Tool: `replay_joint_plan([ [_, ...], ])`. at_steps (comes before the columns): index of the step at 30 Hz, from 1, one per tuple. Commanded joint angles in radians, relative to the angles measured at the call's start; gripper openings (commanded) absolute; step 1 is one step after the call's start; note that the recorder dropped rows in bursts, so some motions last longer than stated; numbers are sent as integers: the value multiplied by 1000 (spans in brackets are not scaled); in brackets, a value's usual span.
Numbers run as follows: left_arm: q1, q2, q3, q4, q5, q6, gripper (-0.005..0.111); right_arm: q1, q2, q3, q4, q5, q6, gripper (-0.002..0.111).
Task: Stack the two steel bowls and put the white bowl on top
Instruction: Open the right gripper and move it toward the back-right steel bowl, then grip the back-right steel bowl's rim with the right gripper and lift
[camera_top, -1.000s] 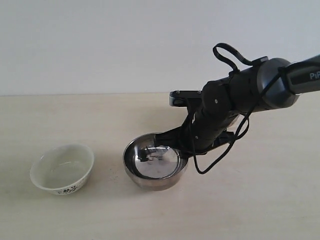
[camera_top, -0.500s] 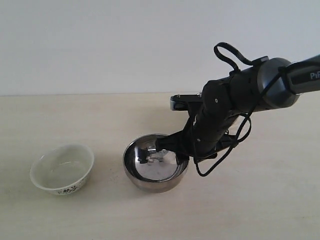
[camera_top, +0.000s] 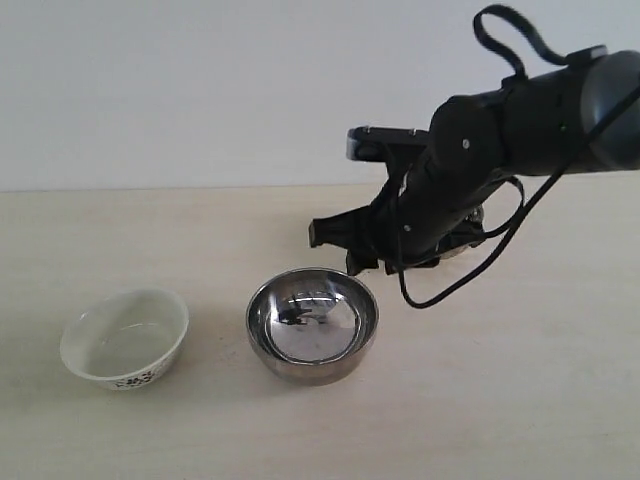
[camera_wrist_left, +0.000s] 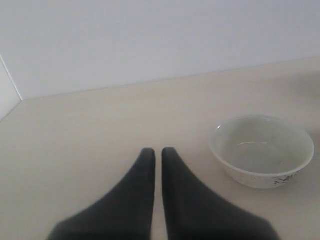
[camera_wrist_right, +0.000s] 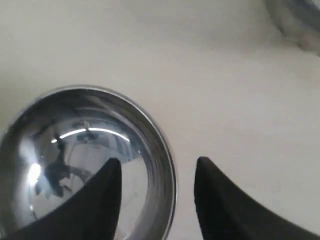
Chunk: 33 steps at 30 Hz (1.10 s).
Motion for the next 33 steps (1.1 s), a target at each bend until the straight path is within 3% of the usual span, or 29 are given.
replay_joint_plan([
  [1,3,-4,3,-8,-8,-10,4,-50,-67,-1,1,18,7,40],
  [12,3,-4,3,-8,-8,-10,4,-233,-122,-3,8,48,11,40],
  [33,3,-4,3,-8,-8,-10,4,-348,116,-197,3,55,89,40],
])
